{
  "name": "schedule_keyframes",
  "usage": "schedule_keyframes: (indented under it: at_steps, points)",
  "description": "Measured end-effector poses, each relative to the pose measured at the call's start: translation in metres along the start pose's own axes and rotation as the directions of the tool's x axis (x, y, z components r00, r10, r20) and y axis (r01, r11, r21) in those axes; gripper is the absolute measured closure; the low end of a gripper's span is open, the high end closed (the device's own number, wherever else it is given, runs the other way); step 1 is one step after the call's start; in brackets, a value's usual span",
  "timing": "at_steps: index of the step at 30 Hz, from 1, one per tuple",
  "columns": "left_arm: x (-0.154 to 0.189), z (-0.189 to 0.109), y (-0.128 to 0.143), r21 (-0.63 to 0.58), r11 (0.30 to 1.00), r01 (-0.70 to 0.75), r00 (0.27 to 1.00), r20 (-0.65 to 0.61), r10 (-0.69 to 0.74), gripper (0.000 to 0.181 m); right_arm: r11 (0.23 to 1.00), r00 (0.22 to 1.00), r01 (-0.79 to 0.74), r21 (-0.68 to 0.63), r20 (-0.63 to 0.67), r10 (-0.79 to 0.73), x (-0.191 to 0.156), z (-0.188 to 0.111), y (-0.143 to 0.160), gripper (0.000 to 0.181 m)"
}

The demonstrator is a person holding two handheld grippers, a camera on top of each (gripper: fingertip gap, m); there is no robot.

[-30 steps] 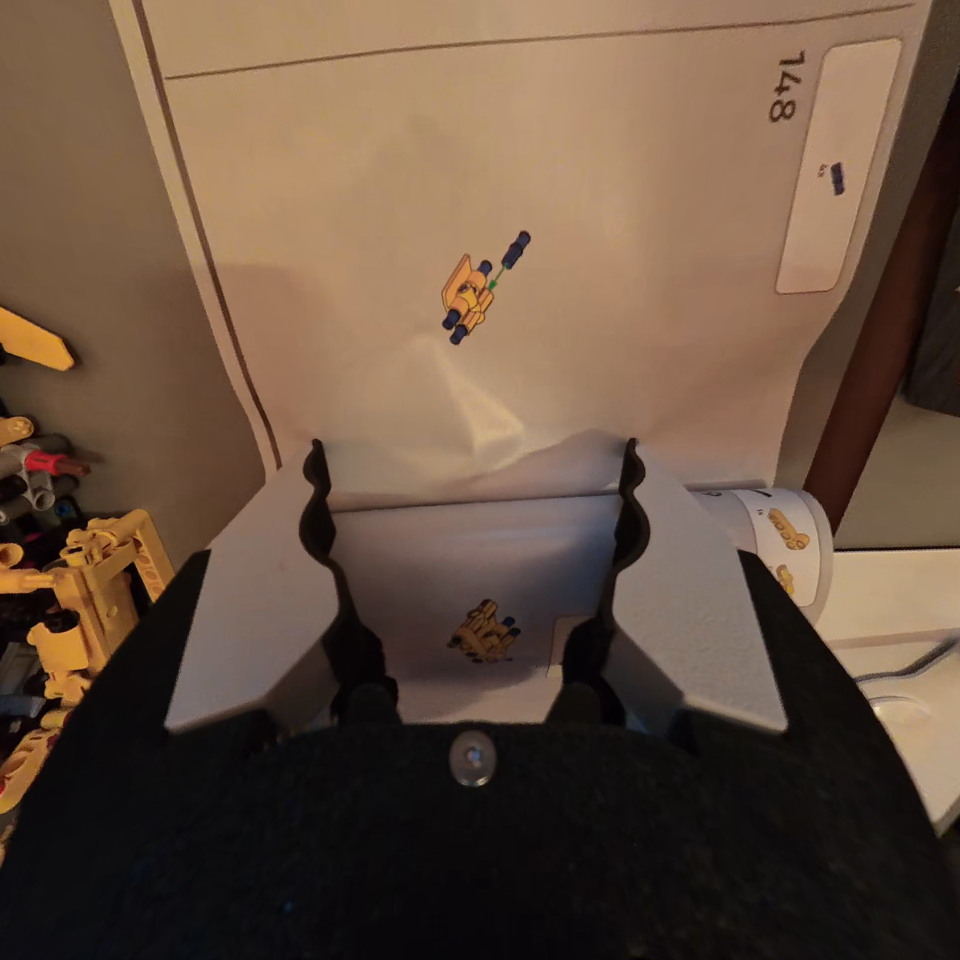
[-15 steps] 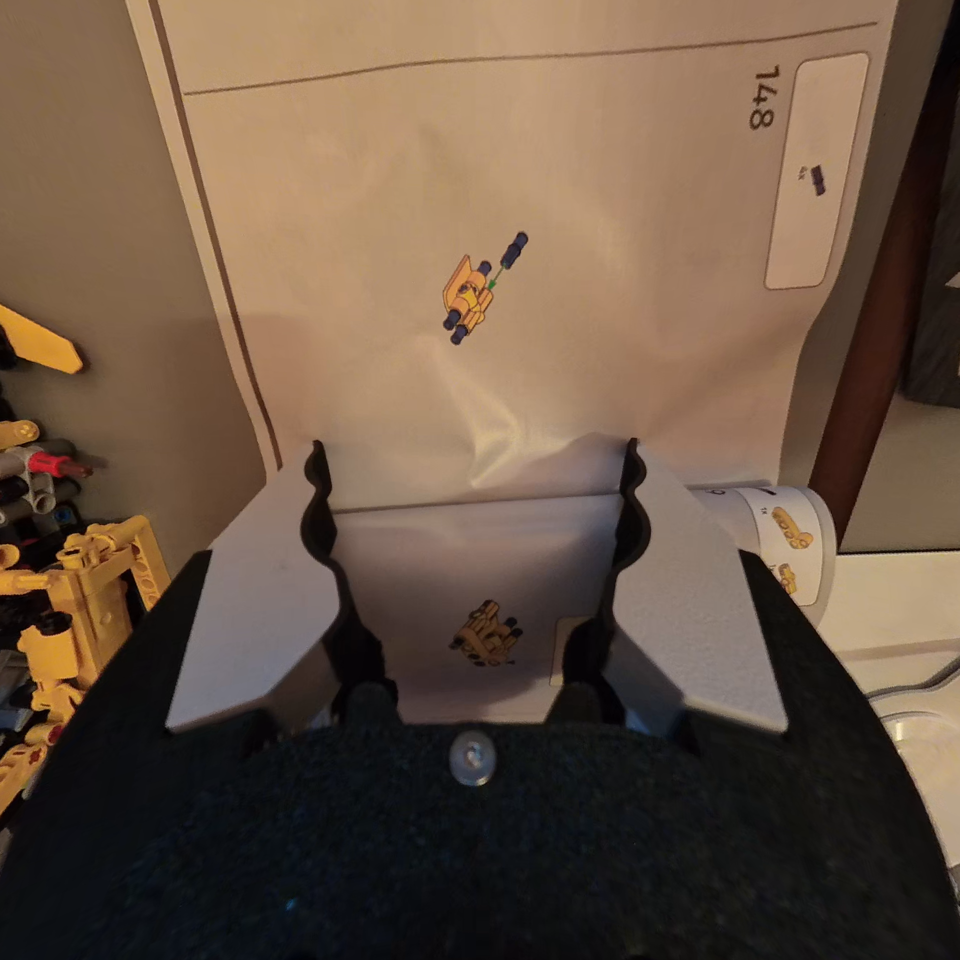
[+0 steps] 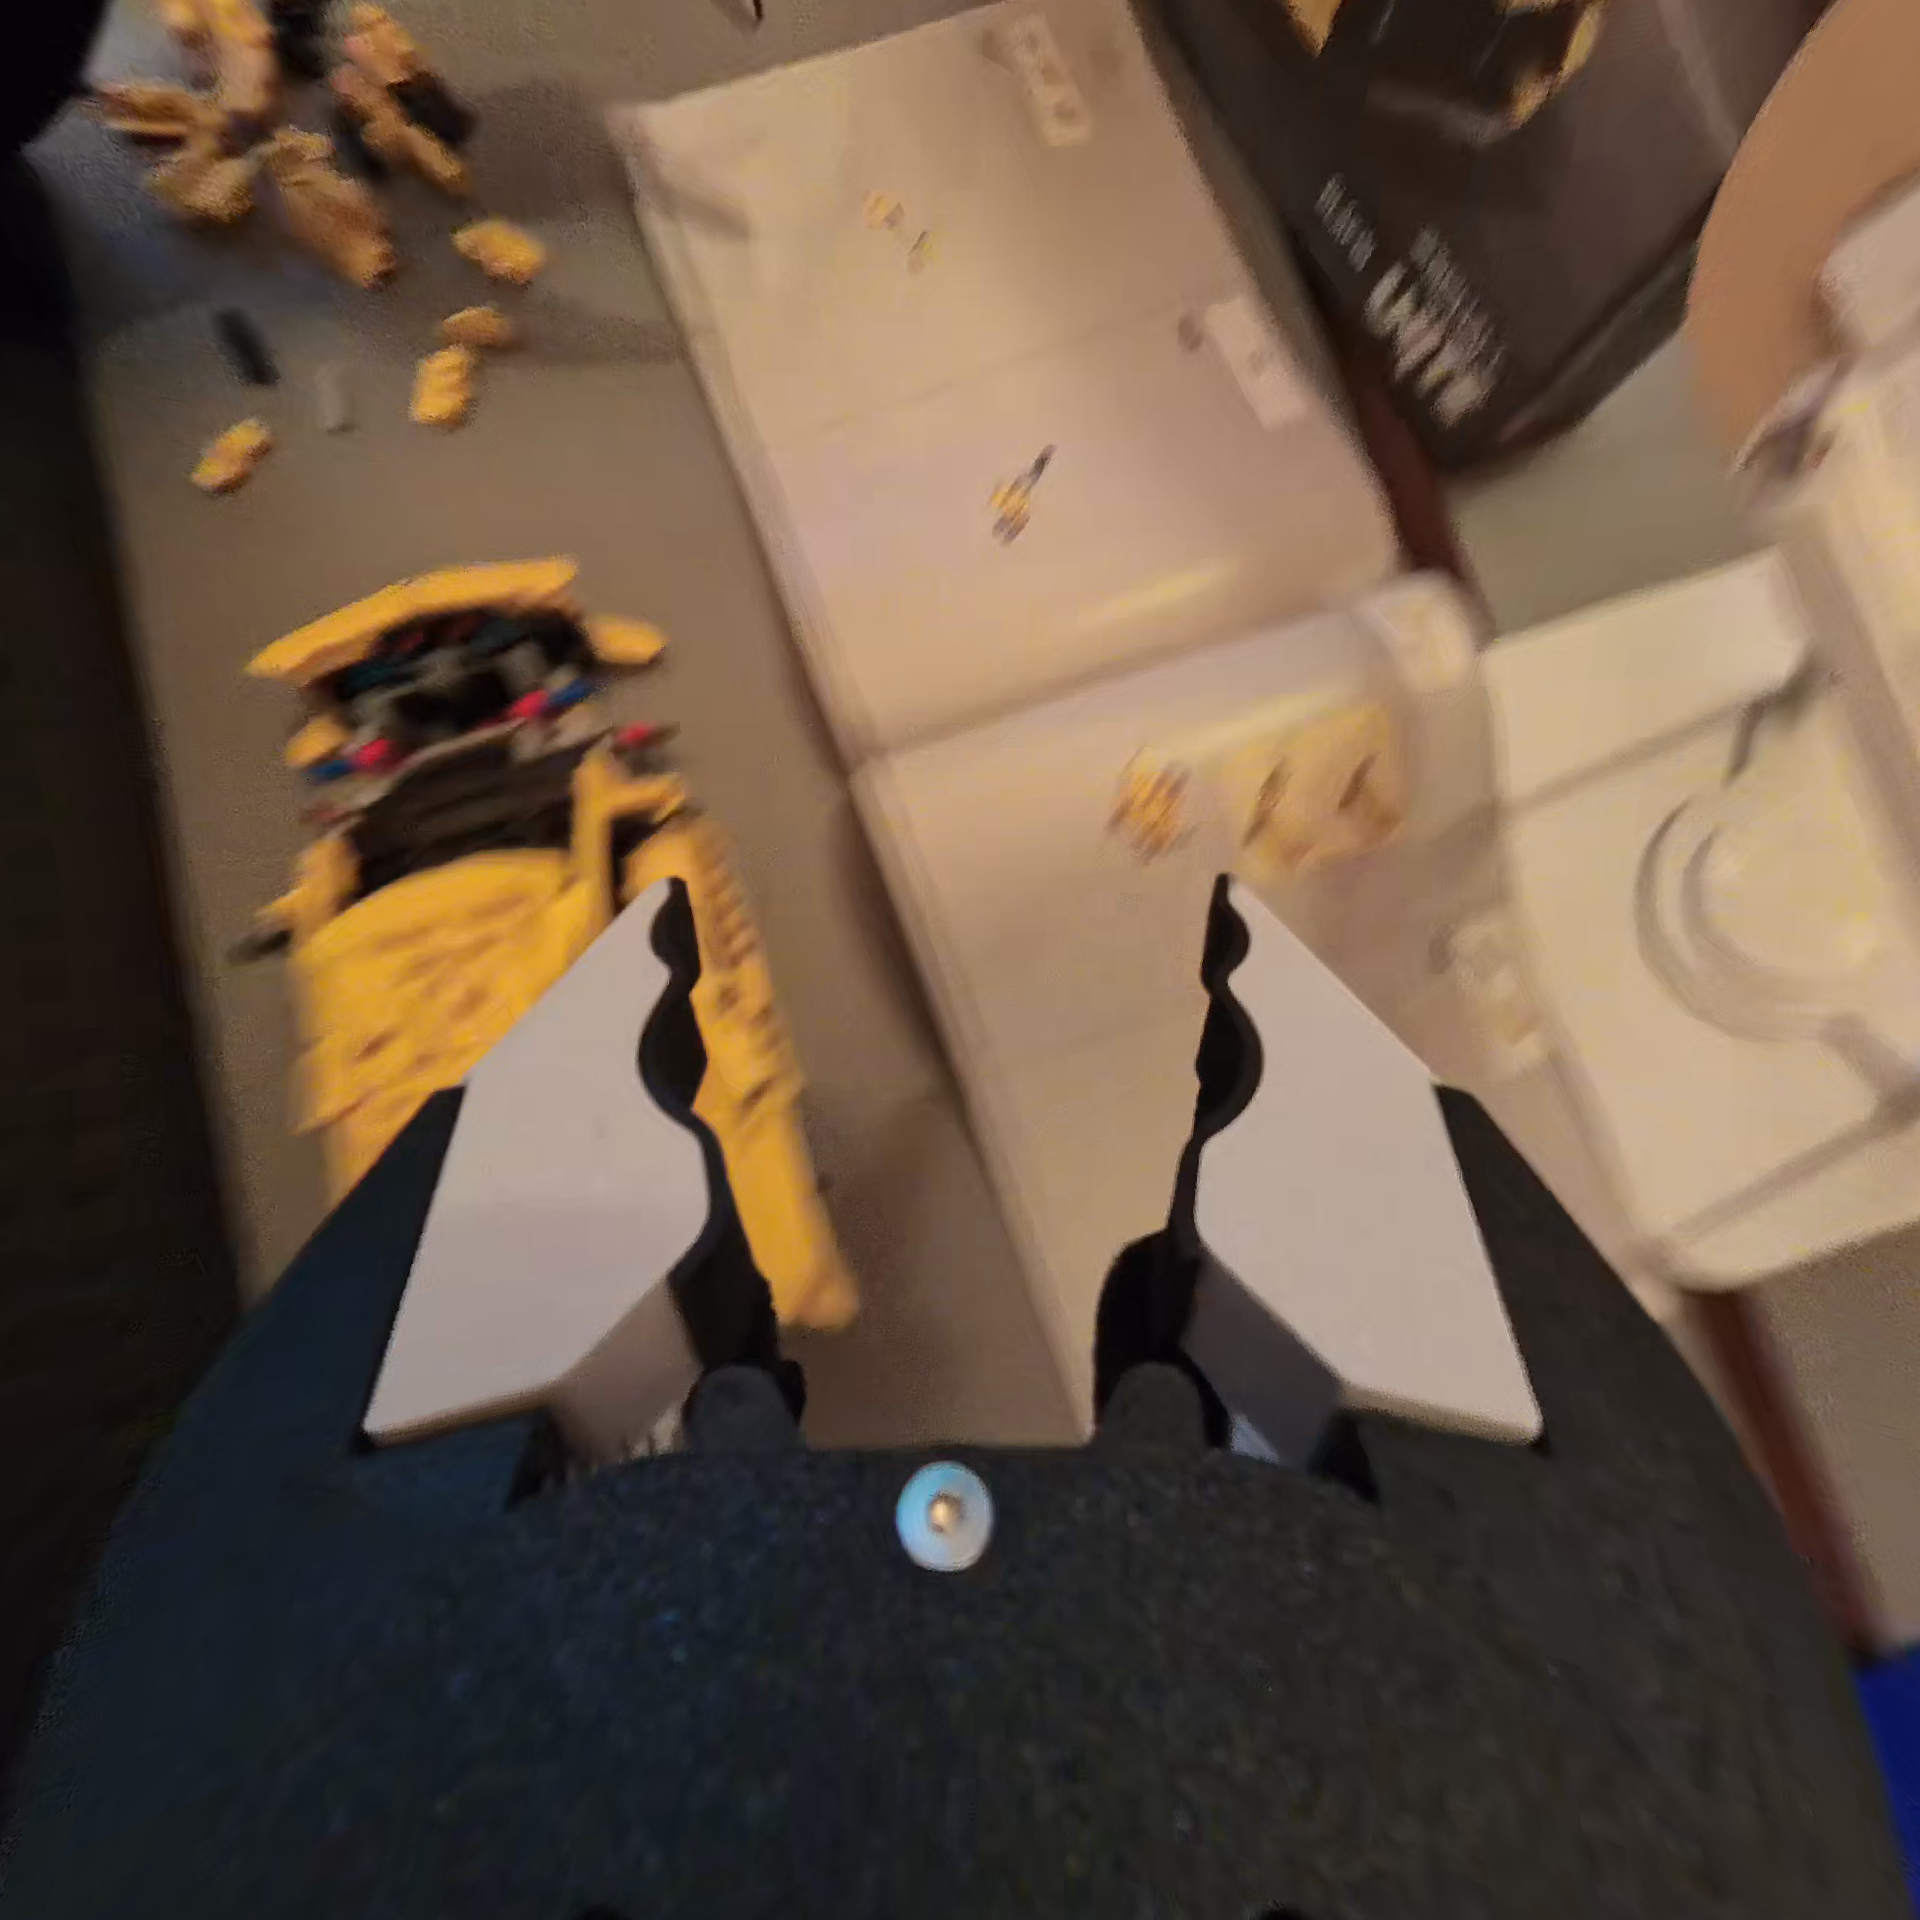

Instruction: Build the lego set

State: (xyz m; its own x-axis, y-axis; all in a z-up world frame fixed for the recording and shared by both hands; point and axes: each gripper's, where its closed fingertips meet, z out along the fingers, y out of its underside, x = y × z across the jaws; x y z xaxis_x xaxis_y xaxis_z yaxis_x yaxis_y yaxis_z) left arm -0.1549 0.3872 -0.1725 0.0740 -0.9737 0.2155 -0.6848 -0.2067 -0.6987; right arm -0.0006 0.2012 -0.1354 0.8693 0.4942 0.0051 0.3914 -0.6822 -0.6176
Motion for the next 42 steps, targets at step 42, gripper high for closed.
schedule_keyframes:
  at_steps: [42]
  points:
    - [0.029, -0.037, 0.050, 0.291, 0.939, 0.183, 0.936, 0.241, -0.257, 0.152, 0.698, 0.777, -0.570, 0.434, 0.009, 0.629, -0.064, -0.020, 0.127, 0.112]
